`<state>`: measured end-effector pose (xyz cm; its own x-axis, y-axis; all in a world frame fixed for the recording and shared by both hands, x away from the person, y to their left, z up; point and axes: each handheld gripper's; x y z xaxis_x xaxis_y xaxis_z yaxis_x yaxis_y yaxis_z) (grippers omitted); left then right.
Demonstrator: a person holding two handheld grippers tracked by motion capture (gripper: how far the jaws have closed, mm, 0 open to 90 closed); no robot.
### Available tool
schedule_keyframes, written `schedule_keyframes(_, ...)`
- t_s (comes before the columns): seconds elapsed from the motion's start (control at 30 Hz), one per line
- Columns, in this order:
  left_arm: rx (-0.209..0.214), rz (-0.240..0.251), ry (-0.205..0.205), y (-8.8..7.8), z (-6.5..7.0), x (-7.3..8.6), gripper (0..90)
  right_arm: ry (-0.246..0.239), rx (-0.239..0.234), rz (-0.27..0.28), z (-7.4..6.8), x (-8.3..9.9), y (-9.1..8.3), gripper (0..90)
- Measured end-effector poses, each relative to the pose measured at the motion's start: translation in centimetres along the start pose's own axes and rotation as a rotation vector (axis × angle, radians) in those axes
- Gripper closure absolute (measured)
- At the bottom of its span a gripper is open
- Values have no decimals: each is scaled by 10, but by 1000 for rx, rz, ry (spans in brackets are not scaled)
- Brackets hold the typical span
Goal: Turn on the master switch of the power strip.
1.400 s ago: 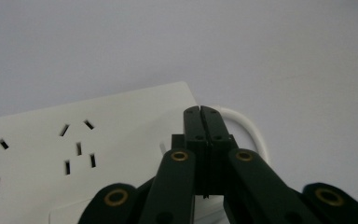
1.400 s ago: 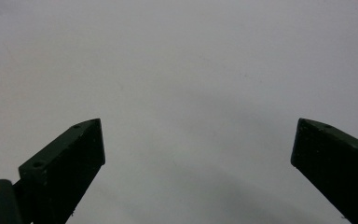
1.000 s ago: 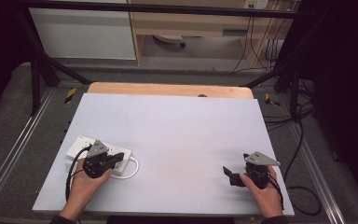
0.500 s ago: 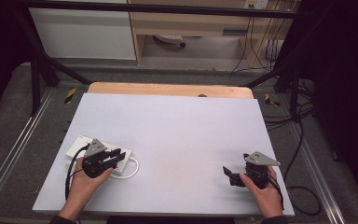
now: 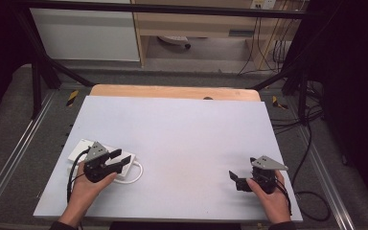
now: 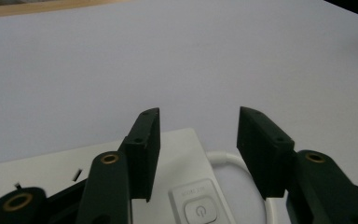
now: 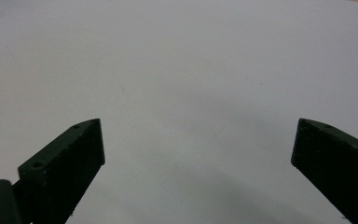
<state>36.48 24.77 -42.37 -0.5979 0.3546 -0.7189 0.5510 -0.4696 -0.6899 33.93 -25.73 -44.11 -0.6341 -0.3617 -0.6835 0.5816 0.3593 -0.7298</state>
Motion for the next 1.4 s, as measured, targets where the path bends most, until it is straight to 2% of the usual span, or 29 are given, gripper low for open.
schedule_keyframes(0.4,8,24,-31,1,1,-2,216,-1,2,-1,0,0,1,30)
schedule_keyframes(0.63,14,41,-34,0,2,-3,120,1,3,0,1,0,0,30)
schedule_keyframes(0.87,0,70,-31,-1,2,-3,76,3,2,2,1,0,0,30)
schedule_keyframes(1.13,-9,111,-35,-11,2,-4,76,4,3,5,1,0,0,30)
schedule_keyframes(1.4,-25,113,-47,-19,2,-7,79,7,6,8,2,0,-1,30)
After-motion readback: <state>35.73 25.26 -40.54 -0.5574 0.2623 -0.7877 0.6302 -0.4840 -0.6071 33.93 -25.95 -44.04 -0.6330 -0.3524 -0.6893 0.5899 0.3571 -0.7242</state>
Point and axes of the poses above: each handheld gripper's, and its own axes: y roughly forward along the jaws, x roughly out of its underside, z roughly to its right, and after that the axes turned 15 degrees about -z, right-handed
